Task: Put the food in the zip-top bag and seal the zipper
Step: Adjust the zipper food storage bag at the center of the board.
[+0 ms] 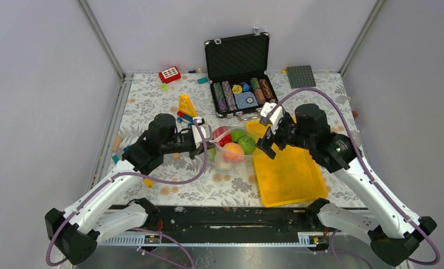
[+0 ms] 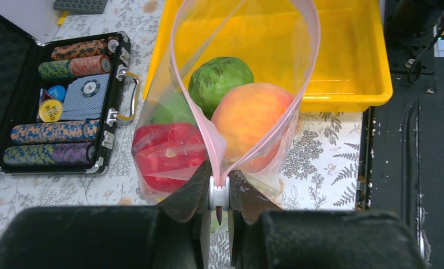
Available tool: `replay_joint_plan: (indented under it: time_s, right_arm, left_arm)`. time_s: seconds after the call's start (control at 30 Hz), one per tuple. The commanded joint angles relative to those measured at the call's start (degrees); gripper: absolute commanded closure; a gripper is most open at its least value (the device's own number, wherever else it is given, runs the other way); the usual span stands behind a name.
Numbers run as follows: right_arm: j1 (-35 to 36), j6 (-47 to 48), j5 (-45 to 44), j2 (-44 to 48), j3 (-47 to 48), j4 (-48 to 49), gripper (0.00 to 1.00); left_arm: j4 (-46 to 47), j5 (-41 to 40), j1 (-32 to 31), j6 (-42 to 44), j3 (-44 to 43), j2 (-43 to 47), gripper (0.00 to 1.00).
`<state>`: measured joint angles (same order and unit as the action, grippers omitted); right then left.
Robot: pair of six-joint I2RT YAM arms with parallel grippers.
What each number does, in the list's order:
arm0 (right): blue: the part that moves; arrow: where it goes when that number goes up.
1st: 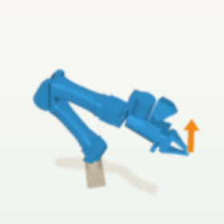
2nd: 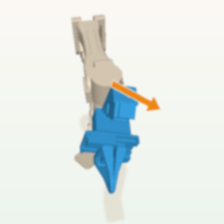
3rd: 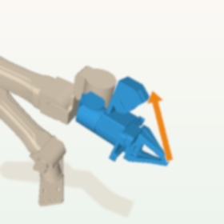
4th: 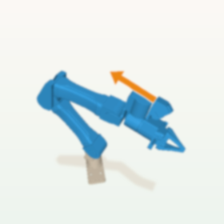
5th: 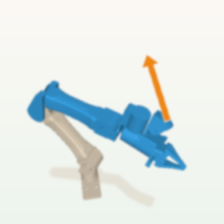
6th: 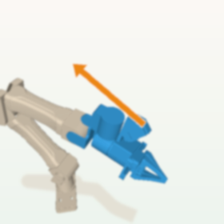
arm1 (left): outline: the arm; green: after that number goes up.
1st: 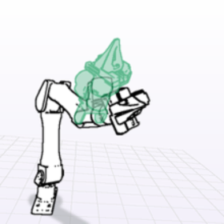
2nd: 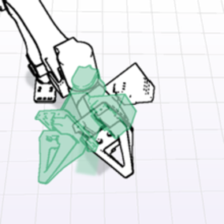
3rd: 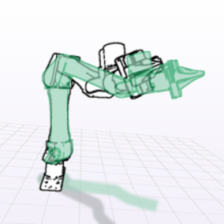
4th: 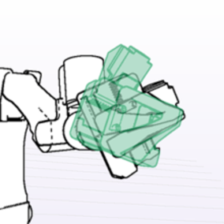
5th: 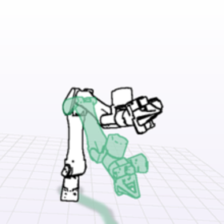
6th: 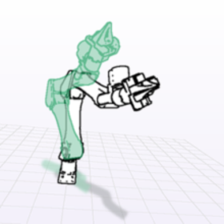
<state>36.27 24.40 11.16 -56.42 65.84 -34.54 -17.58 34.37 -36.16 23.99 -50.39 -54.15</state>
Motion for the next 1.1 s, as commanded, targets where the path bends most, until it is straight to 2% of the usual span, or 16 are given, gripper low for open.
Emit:
replay_joint_plan:
  time_s: [0.0, 0.17, 0.27, 0.5, 0.73, 0.87, 1.07]
  right_arm:
    - [-0.2, 11.2, 24.1, -0.4, 3.1, 7.8, 0.01]
    - [0.0, 15.3, 42.6, -5.3, 8.7, 8.2, 0.0]
    - [1.3, 14.8, 48.8, -10.1, 11.7, 9.7, 0.0]
    - [9.6, 24.0, 37.4, -21.3, 22.2, -2.8, 0.0]
    - [11.5, 25.5, 29.2, -25.9, 23.7, -3.2, 0.01]
    - [12.1, 25.7, 26.0, -29.0, 25.5, -6.6, 0.07]
    - [13.1, 26.5, 15.4, -29.2, 23.5, -7.3, 0.16]
  left_arm:
    - [0.9, 4.9, 0.3, 1.6, -3.7, -0.5, 1.0]
    - [0.0, 5.0, 0.3, 1.0, -4.4, 0.3, 1.0]
    - [-0.1, 4.2, 0.3, 0.0, -5.2, 0.1, 1.0]
    - [-3.5, 2.6, 0.3, -0.7, -7.9, -1.4, 1.0]
    - [-4.2, 2.6, 0.3, -0.3, -8.6, -1.0, 1.0]
    - [-4.5, 1.3, 0.2, -1.1, -9.3, -1.3, 1.0]
    - [-5.9, -2.1, 0.2, -1.6, -10.5, -2.4, 1.0]
